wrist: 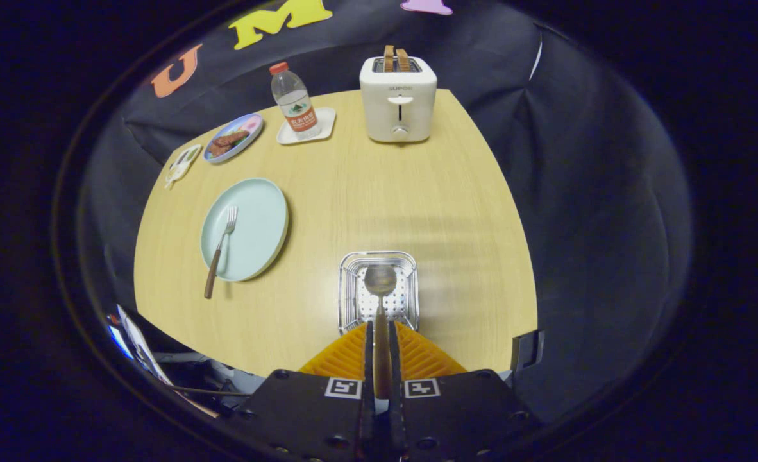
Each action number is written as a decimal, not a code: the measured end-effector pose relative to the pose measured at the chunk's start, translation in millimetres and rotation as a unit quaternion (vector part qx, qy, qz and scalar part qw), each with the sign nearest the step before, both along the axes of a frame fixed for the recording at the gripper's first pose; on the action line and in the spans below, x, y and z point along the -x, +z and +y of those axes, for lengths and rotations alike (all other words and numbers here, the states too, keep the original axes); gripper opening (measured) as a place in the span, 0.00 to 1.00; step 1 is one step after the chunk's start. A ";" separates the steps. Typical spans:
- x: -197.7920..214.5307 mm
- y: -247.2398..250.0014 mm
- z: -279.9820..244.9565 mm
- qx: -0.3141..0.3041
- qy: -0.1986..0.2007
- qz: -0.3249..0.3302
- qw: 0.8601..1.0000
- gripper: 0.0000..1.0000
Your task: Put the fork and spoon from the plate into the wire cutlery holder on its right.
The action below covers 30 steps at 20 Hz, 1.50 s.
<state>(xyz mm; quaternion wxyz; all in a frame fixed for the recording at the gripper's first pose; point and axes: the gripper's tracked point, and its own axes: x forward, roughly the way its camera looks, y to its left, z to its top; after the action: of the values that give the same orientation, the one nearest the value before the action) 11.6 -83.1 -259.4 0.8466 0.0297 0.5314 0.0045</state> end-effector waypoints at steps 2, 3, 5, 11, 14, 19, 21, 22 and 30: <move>-2.6 1.9 4.9 0.006 0.010 -0.008 1.000 0.13; -3.4 3.4 8.7 0.007 0.015 -0.014 1.000 0.16; -8.7 6.2 18.2 0.012 0.027 -0.033 0.999 0.26; -25.1 7.7 80.1 0.002 0.067 -0.086 0.994 0.77; -31.9 0.1 122.9 -0.021 0.073 -0.085 0.993 0.90; -55.8 -22.6 164.1 -0.006 0.027 -0.103 0.994 0.97; -60.2 -29.8 188.8 -0.021 0.028 -0.105 0.994 0.97; -61.4 -32.9 203.0 -0.035 0.029 -0.105 0.993 0.97; -79.5 -57.2 277.9 -0.067 0.046 -0.122 0.989 0.83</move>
<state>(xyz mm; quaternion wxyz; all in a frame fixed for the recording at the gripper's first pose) 91.1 194.8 -316.5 0.9001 0.0611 0.4233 0.0825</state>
